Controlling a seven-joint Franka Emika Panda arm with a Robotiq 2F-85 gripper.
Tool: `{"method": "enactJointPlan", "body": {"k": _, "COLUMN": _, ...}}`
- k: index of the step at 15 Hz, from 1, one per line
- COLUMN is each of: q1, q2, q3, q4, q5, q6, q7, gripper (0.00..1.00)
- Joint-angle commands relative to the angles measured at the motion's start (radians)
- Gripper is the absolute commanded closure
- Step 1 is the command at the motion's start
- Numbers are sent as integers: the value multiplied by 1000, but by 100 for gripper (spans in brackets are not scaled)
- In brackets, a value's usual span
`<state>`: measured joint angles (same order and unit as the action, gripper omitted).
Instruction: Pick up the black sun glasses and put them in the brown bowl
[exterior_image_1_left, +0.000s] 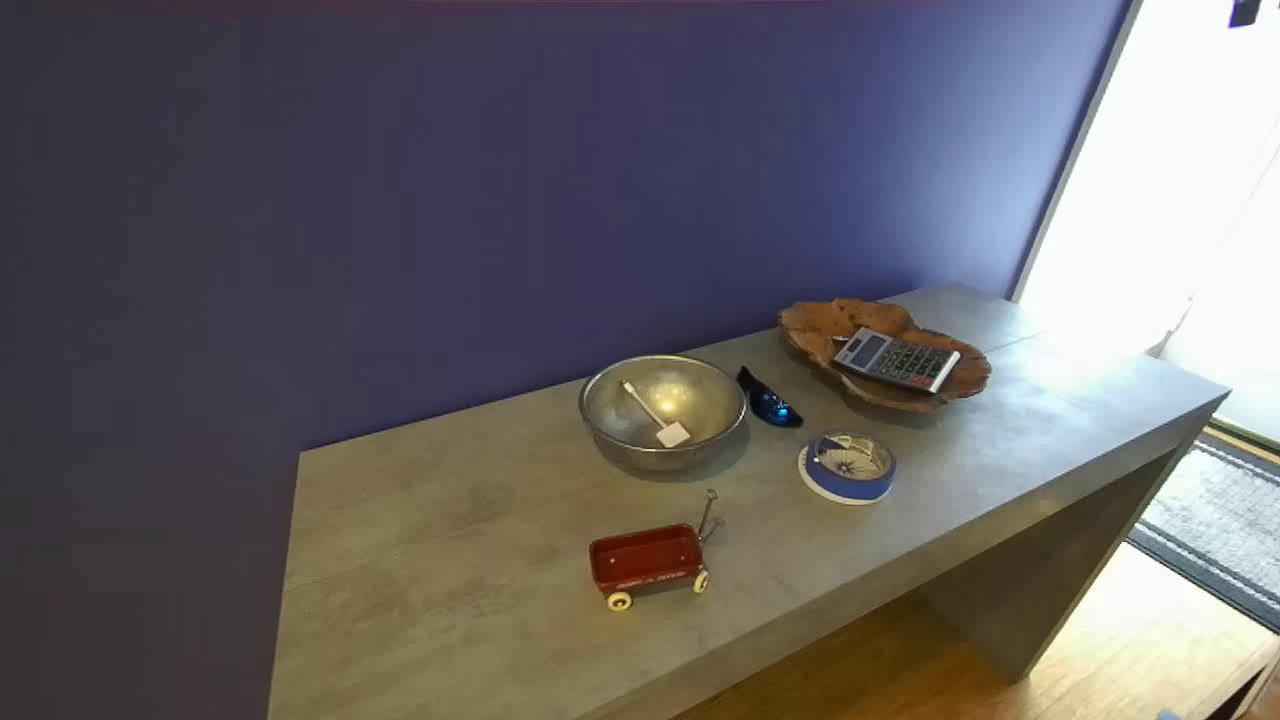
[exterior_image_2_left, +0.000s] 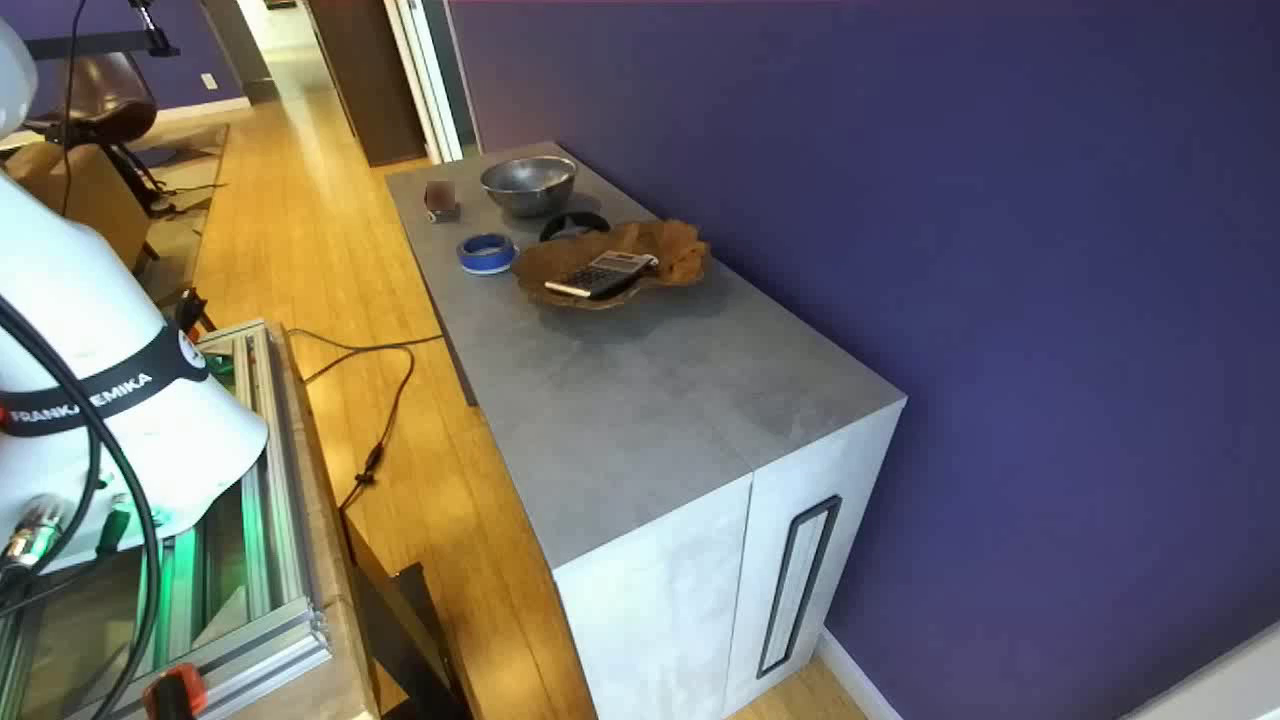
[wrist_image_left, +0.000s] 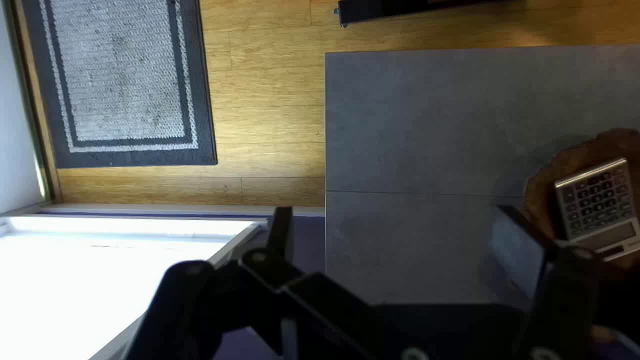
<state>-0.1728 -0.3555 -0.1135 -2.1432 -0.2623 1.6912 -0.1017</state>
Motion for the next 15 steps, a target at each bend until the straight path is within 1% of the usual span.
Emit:
{"method": "enactJointPlan", "body": {"k": 1, "q1": 14, "q2": 0, "q3": -12, "q4": 3, "q5": -4, "q6": -4, "q7": 3, "gripper": 0}}
{"method": "enactJointPlan", "body": {"k": 5, "q1": 14, "q2": 0, "q3": -12, "q4": 3, "q5": -4, "q6": -4, "q7": 3, "gripper": 0}}
{"method": "enactJointPlan", "body": {"k": 6, "q1": 33, "q2": 12, "q3": 1, "q4": -16, "q5": 10, "q6": 5, "q7": -3, "gripper": 0}}
{"method": "enactJointPlan", "body": {"k": 8, "q1": 82, "q2": 22, "q3": 21, "q4": -62, "q5": 73, "q6": 9, "q7": -24, "gripper": 0}}
{"method": "enactJointPlan", "body": {"k": 11, "q1": 173, "q2": 45, "q3": 81, "q4": -148, "q5": 151, "q6": 15, "q7": -36, "gripper": 0}}
{"method": "enactJointPlan", "body": {"k": 14, "q1": 259, "q2": 100, "q3": 137, "q4": -192, "q5": 257, "q6": 74, "q7": -45, "gripper": 0}}
{"method": "enactJointPlan", "body": {"k": 15, "q1": 277, "q2": 101, "q3": 155, "q4": -205, "q5": 251, "q6": 83, "q7": -68, "gripper": 0}}
